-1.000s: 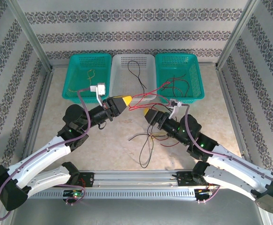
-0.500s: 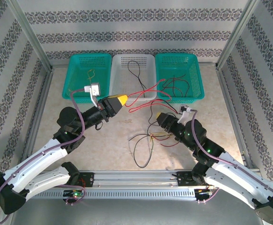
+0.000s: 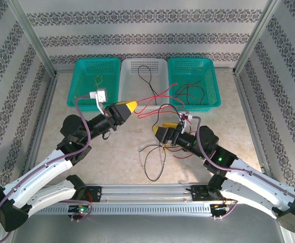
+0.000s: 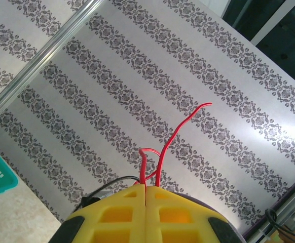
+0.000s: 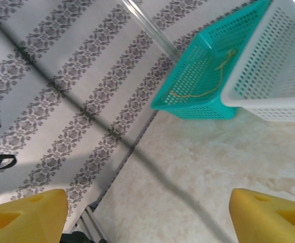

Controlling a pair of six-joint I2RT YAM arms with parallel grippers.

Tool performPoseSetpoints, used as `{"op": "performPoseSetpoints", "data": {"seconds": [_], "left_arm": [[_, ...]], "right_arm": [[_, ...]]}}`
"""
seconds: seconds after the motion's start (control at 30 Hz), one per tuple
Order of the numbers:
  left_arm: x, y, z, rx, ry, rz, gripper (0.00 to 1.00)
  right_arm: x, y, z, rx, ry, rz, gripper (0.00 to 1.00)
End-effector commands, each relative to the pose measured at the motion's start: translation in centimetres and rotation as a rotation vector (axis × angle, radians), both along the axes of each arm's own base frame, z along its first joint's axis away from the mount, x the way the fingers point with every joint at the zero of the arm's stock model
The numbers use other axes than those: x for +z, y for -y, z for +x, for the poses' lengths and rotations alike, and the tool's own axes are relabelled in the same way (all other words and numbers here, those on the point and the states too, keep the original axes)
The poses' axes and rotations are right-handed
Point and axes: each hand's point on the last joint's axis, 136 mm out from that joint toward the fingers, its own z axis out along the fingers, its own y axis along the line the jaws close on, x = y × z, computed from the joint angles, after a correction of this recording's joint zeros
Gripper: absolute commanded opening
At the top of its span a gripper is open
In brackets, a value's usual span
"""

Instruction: Untangle the cables

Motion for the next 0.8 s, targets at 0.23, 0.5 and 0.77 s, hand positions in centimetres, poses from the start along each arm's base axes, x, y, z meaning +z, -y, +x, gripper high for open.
{"op": "performPoseSetpoints", "data": {"seconds": [0.23,0.5,0.77], "left_arm": [[4.9,-1.4,-1.5,-0.011,0.100,-0.072,0.00],[5.4,-2.0,-2.1,0.012,0.123,-0.053,0.00],[6.2,-2.3,-2.3,0.029,0.149,-0.031,0.00]], "right_arm": [[5.6,0.1,1.1,-0.058,0.169,0.025,0.82],[5.5,2.8,1.8,-0.173,0.169,0.005,0.83],[5.4,3.4,1.2,-0.155,0.157,-0.043,0.84]]}}
